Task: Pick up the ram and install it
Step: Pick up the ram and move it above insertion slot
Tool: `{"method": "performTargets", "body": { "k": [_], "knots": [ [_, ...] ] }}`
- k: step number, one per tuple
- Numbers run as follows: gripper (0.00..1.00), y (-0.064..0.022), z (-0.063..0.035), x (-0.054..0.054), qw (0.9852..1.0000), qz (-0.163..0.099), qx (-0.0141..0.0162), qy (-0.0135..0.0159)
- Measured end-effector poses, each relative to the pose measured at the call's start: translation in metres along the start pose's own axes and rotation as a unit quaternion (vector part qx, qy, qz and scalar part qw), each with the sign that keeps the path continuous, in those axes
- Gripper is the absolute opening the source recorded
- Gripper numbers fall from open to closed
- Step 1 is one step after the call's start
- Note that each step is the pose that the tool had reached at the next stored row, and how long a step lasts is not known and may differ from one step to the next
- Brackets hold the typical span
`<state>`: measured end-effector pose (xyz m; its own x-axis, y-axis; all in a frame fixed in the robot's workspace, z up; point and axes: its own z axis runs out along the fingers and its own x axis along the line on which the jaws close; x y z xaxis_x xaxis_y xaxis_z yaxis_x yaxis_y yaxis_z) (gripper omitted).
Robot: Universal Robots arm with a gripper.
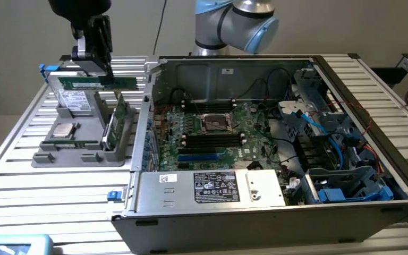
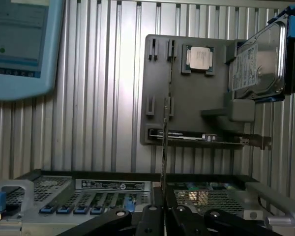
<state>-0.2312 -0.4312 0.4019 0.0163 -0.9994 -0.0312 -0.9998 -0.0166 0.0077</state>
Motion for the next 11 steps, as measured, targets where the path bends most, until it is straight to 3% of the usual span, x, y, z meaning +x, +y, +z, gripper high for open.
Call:
{"method": "performTargets", "body": {
  "k": [11],
  "knots": [
    [0.13,-0.0479,-0.0018,0.001,1.0,-0.001,-0.0001,0.0]
  ]
}}
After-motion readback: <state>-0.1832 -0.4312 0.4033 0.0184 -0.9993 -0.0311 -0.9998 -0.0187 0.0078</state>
